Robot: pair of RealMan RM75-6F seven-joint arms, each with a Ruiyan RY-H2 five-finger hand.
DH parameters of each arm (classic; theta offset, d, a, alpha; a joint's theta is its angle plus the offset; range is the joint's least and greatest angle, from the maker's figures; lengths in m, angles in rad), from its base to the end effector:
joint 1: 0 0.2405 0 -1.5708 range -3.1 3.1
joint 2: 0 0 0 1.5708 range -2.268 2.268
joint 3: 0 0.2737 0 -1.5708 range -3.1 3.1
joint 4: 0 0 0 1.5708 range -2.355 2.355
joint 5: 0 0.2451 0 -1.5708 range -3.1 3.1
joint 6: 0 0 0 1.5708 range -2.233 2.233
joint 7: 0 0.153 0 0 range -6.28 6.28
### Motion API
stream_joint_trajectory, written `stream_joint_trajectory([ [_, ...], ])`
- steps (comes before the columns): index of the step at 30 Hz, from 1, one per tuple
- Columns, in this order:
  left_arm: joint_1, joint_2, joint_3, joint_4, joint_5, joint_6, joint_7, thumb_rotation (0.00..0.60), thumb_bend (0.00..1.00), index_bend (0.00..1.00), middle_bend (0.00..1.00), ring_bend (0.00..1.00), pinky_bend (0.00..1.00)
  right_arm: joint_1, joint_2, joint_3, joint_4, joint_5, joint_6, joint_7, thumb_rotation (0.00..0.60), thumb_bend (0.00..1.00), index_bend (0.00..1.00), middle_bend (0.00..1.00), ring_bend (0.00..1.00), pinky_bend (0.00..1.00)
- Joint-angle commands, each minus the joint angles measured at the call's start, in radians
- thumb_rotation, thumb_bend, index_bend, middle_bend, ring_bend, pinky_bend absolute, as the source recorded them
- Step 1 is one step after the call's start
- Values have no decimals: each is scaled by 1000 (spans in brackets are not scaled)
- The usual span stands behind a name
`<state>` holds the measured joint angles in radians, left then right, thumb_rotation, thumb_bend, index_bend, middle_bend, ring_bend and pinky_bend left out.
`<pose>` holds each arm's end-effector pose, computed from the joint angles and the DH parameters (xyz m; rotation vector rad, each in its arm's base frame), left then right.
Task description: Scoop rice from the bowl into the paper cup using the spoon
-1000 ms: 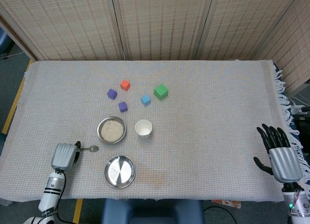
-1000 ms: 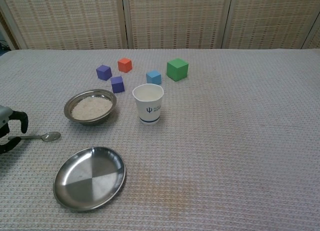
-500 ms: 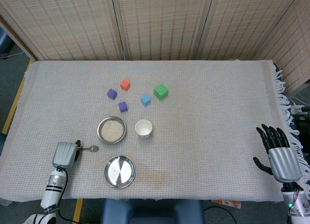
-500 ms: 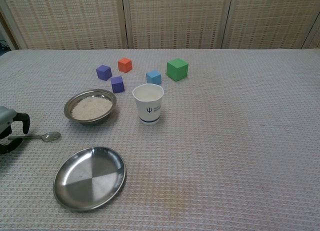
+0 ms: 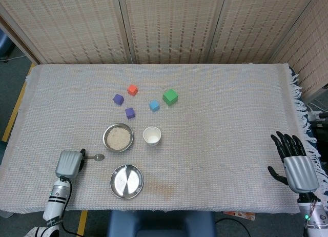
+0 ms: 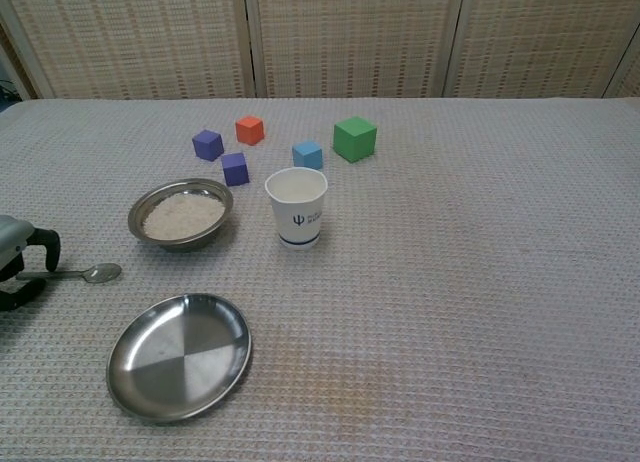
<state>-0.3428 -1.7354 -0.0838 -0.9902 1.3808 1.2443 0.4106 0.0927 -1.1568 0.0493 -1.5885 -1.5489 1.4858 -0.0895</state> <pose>-0.3376 0.2916 -0.0498 -1.6327 -0.6318 -0.5865 -0.3334 -0.1967 0.1210 1.4536 -0.8192 0.8821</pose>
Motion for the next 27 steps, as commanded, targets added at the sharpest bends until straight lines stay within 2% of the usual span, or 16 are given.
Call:
stream_joint_trajectory([
  [1,-2,0,-1,2,-5,-5,3,600,410,474,1000,1000,1000,0,0,0,0,0,-1,-1,600,153,0,0,0,0],
  [27,-6,-2,1,17,-3,1,-27,600,413,519,1000,1000,1000,0,4,-4,-6,8,-11,-10,600,152,0,0,0,0],
])
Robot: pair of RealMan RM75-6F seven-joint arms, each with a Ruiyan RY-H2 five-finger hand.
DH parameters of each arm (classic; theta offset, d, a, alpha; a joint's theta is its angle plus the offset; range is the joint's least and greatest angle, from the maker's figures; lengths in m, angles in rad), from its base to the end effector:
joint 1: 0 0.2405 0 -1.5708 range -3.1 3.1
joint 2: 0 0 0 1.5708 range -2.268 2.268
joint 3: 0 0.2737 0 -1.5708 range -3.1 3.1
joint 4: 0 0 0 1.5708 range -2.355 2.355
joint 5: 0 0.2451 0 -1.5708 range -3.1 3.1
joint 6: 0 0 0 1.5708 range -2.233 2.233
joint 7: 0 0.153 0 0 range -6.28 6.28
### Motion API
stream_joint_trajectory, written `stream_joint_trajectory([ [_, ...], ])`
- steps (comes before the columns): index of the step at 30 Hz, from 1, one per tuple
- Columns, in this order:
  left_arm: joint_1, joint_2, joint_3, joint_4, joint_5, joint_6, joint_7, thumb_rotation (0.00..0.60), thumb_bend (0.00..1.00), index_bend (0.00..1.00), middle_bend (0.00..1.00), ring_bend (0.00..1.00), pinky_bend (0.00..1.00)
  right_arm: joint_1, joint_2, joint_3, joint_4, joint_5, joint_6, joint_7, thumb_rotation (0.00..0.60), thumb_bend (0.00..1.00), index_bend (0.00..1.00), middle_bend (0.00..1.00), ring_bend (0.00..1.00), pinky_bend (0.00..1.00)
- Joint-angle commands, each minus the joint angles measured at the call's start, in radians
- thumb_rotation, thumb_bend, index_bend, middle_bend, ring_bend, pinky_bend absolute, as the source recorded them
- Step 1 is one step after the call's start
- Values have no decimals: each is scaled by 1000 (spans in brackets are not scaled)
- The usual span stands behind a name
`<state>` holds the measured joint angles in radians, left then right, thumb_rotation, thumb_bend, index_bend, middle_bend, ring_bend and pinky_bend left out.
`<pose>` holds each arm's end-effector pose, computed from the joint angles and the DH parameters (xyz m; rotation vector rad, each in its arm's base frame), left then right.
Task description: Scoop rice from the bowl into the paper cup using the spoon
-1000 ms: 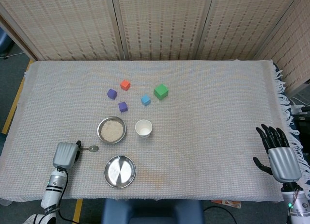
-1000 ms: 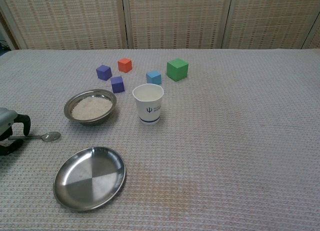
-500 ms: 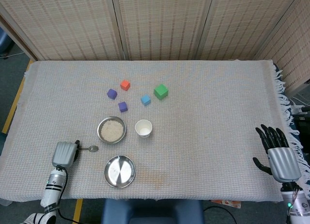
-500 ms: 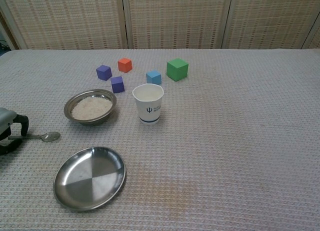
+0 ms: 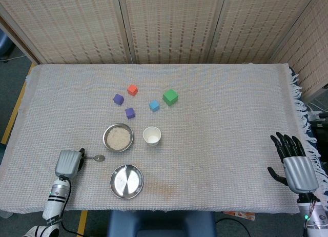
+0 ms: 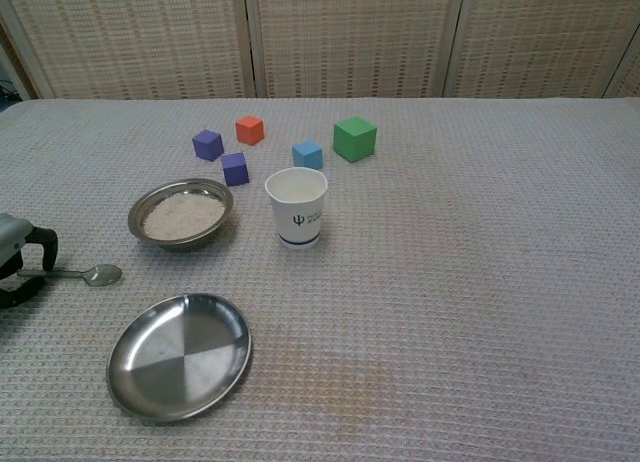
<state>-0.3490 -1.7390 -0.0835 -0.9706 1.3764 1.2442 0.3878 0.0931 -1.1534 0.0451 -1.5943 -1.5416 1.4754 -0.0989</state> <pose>-0.3403 0.2947 -0.0483 -1.6246 -0.6377 -0.5930 -0.3343 -0.1957 0.1199 1.4591 -0.8270 0.8645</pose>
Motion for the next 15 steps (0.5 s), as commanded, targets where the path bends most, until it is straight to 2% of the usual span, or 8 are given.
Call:
stream_joint_trajectory([
  [1,0,5,0,-7,6,7,-14,600,410,528,1000,1000,1000,0,0,-1,-1,0,-2,-2,600,152,0,0,0,0],
  [15,2,33,3,-43,14,16,-36,600,410,612,1000,1000,1000,1,2,-5,-2,-2,-7,-2,600,153,0,0,0,0],
])
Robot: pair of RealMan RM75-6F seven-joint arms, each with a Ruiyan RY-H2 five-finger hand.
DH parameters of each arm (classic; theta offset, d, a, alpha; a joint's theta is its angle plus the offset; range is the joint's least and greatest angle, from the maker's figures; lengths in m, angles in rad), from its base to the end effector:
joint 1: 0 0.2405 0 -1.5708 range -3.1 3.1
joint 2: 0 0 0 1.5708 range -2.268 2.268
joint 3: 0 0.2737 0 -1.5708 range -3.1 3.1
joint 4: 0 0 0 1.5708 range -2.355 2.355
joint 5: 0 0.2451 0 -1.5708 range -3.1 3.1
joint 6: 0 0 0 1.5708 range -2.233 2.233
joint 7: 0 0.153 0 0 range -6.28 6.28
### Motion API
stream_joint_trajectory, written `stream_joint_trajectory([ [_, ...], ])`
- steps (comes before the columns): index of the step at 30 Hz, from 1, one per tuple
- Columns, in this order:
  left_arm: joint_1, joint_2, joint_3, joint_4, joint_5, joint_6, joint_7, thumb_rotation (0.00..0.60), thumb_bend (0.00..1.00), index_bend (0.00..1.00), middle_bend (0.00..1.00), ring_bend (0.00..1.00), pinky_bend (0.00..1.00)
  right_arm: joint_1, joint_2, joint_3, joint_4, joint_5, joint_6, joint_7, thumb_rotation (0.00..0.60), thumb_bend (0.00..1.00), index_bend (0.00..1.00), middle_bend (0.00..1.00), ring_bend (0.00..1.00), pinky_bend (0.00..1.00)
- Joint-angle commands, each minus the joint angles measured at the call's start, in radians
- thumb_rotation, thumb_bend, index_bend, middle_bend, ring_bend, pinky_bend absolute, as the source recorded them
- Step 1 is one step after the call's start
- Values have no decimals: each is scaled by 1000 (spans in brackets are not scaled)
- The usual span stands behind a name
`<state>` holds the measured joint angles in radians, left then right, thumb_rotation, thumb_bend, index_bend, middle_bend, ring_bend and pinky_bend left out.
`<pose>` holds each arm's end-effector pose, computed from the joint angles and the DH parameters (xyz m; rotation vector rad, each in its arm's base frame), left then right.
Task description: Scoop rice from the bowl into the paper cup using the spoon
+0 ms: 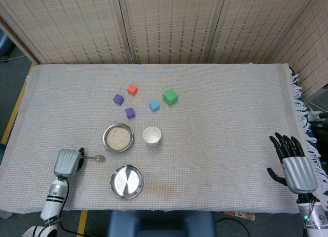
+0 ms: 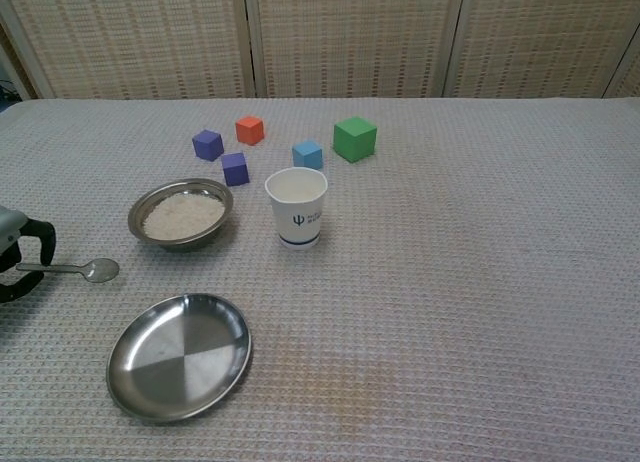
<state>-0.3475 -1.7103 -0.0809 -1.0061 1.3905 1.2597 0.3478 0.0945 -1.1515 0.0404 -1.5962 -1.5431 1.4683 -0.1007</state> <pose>-0.3370 0.2940 -0.0405 -1.6185 -0.6566 -0.6417 -0.3345 -0.1950 0.1186 1.4690 -0.8322 0.8576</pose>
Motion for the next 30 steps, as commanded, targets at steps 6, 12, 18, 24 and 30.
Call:
stream_joint_trajectory([
  [6,-7,34,-13,-77,0,19,60,600,410,626,1000,1000,1000,-1,2,-1,-2,-3,4,2,600,153,0,0,0,0],
  [12,-45,73,-46,-187,-8,23,233,600,409,624,1000,1000,1000,0,4,-2,-3,-7,4,4,600,153,0,0,0,0],
  [18,-97,114,-101,-310,-58,2,420,600,407,612,1000,1000,1000,-1,7,-2,-3,-9,5,7,600,152,0,0,0,0],
  [24,-152,137,-150,-395,-132,-30,566,600,408,599,1000,1000,1000,-1,10,0,-3,-6,6,8,600,153,0,0,0,0],
  [30,-203,113,-163,-414,-177,-47,653,600,408,593,1000,1000,1000,1,13,-3,-3,-8,0,4,600,152,0,0,0,0],
])
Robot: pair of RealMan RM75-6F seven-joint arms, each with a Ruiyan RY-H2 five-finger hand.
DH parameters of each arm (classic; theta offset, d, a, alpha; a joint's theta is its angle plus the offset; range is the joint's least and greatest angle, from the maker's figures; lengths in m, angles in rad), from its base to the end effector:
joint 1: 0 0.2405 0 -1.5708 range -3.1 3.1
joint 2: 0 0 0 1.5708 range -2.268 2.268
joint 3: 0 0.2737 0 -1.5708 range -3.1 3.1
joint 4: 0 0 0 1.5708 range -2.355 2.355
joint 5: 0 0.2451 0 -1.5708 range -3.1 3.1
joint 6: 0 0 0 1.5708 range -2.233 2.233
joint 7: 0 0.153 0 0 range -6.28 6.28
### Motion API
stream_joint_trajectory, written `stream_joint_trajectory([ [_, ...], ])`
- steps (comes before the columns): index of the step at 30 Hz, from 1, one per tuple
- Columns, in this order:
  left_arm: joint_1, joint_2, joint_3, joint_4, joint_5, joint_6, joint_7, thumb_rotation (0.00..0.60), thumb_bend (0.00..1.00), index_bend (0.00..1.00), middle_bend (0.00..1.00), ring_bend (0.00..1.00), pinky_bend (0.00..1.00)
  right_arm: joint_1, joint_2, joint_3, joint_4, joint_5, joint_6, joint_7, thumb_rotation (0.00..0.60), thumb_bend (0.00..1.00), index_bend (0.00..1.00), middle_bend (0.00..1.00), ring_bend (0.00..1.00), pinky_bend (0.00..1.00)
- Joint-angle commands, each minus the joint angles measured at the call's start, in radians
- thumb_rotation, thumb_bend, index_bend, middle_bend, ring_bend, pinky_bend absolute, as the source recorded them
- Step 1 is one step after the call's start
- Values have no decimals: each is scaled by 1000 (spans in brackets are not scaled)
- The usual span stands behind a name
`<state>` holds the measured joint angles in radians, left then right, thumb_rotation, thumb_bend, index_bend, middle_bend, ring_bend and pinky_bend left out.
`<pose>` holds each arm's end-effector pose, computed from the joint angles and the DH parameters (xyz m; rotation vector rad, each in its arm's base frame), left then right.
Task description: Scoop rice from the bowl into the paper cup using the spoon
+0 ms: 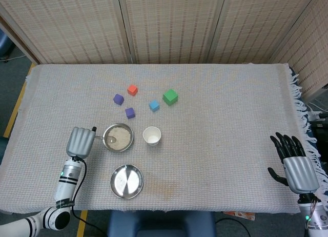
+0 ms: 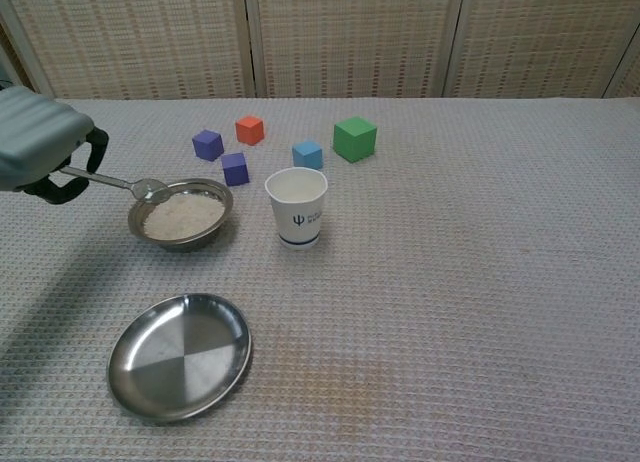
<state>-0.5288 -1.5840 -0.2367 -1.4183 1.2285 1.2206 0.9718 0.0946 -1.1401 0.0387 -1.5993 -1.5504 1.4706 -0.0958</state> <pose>-0.2133 0.3550 -0.0114 -1.6465 -0.3289 -0.5363 -0.3341 -0.1946 0.1219 1.4754 -0.8256 0.8591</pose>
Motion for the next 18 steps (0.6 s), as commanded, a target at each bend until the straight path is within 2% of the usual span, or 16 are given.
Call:
stream_joint_trajectory([
  [1,-33,-27,-8,9,-19,-6,44,600,409,594,1000,1000,1000,1,3,-2,-1,-1,-4,-2,600,152,0,0,0,0],
  [10,-99,-138,6,181,-32,-1,99,600,409,595,1000,1000,1000,-3,12,0,-2,-4,7,8,600,153,0,0,0,0],
  [18,-102,-166,41,292,-14,34,136,600,407,595,1000,1000,1000,-11,20,-2,-10,-12,24,15,600,152,0,0,0,0],
])
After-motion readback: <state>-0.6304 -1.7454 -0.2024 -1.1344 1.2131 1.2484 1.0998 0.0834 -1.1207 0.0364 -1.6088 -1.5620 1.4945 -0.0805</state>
